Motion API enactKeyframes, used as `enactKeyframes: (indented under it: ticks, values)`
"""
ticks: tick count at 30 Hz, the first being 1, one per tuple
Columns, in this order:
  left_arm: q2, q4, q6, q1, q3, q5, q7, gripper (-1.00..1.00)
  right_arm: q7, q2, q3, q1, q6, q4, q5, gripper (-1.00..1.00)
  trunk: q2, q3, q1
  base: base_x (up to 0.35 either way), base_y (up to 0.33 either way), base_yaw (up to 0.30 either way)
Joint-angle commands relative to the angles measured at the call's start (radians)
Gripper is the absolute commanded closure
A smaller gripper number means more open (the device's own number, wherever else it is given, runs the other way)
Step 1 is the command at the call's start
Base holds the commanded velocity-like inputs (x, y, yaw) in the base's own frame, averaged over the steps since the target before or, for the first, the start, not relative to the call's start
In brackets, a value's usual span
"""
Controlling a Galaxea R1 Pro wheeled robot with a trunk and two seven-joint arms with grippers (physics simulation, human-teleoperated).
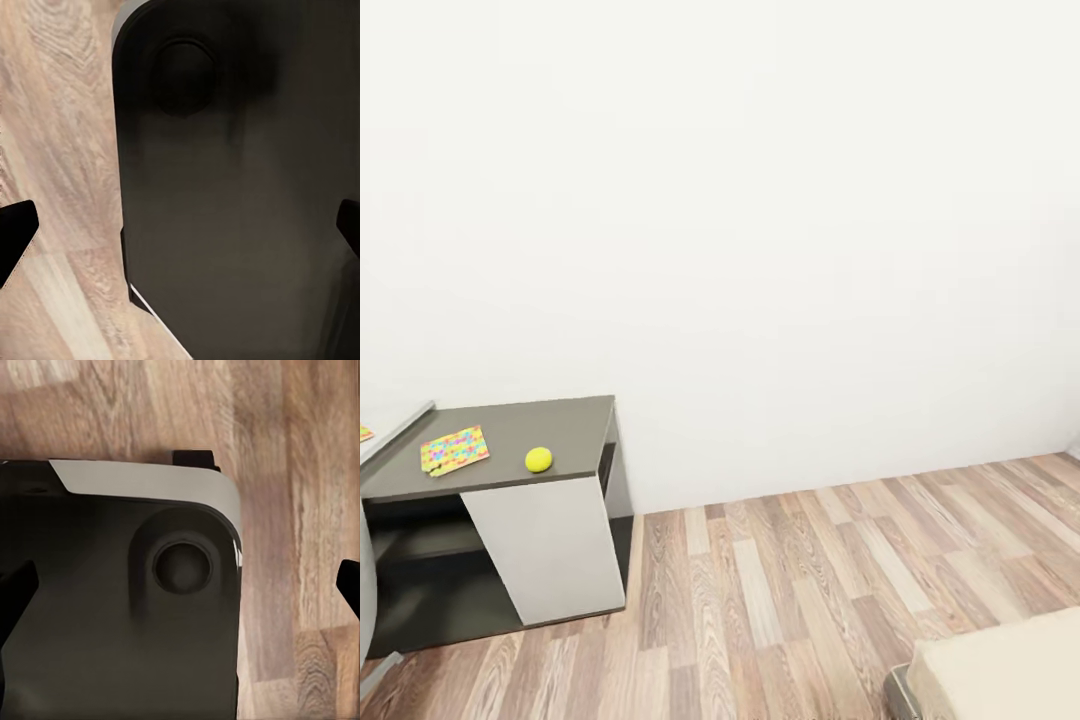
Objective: Put all the toys in the child's room - the three board games (two on the bed and one on the table), the two jigsaw puzzles on the table, and the tennis ball on the table - inside the toy box on the table in the child's room.
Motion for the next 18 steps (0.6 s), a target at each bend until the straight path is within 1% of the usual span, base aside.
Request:
enactKeyframes:
  ticks: [1, 5, 8, 13, 18]
  values:
    - [0.0, 0.0, -0.001, 0.0, 0.0, -0.001, -0.001, -1.0, 0.0, 0.0, 0.001, -0.001, -0.001, 0.0, 0.0, -1.0, 0.0, -0.001, 0.0, 0.0, 0.0, -0.273]
    - [-0.001, 0.0, -0.001, 0.0, -0.001, -0.001, 0.0, -1.0, 0.0, 0.0, 0.001, -0.001, -0.001, 0.0, 0.0, -1.0, 0.0, -0.003, 0.0, -0.027, 0.0, -0.275]
    - [-0.002, 0.0, -0.001, 0.0, -0.001, -0.001, 0.0, -1.0, 0.0, 0.0, 0.001, -0.001, -0.001, 0.0, 0.0, -1.0, 0.0, -0.003, 0.0, -0.124, 0.0, -0.276]
    - [-0.006, 0.0, -0.001, 0.0, -0.002, -0.002, 0.0, -1.0, 0.0, 0.0, 0.001, -0.001, -0.001, 0.0, 0.0, -1.0, 0.0, -0.003, 0.0, -0.216, 0.0, -0.276]
    - [-0.013, 0.0, -0.001, 0.0, -0.003, -0.003, 0.0, -1.0, 0.0, 0.0, 0.001, -0.001, -0.001, 0.0, 0.0, -1.0, 0.0, -0.004, 0.0, -0.277, 0.0, -0.277]
